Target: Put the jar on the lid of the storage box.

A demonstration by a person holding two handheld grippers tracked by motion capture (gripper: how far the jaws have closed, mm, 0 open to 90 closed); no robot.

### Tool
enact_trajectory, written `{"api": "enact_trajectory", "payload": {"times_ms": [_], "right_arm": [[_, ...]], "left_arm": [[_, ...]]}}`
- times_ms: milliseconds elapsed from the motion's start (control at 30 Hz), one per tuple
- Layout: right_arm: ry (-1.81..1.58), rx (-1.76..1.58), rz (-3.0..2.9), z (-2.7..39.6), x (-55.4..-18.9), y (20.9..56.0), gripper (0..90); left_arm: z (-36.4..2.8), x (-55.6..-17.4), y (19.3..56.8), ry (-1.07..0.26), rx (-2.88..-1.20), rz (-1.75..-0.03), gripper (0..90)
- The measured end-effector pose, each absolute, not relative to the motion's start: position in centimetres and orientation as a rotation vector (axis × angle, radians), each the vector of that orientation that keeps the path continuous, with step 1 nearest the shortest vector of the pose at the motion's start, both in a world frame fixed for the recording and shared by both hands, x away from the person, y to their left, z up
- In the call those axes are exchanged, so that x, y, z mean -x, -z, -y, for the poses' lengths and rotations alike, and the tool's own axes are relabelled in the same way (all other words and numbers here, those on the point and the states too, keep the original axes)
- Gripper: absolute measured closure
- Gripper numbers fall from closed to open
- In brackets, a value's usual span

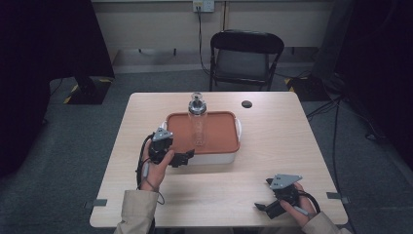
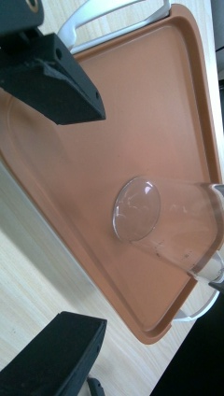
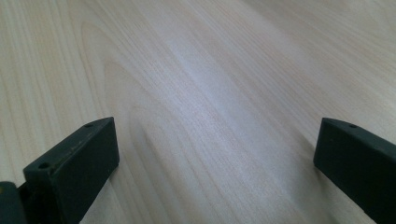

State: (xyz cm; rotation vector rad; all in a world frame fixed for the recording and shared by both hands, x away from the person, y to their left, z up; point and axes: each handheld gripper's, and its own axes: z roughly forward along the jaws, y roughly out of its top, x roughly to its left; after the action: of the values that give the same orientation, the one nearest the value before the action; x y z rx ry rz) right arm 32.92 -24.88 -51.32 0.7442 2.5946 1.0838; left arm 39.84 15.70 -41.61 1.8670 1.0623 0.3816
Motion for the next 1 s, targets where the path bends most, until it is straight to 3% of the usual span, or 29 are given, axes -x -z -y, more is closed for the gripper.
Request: {"api": "enact_trajectory", "payload": {"times_ms": [1000], "right_arm": [[-1.084, -0.744, -2.595, 24.9, -32.9, 51.3, 0.0]], "left_arm": [[-15.8, -38.8, 42.7, -0.357, -1.890, -1.045, 2.2]]}}
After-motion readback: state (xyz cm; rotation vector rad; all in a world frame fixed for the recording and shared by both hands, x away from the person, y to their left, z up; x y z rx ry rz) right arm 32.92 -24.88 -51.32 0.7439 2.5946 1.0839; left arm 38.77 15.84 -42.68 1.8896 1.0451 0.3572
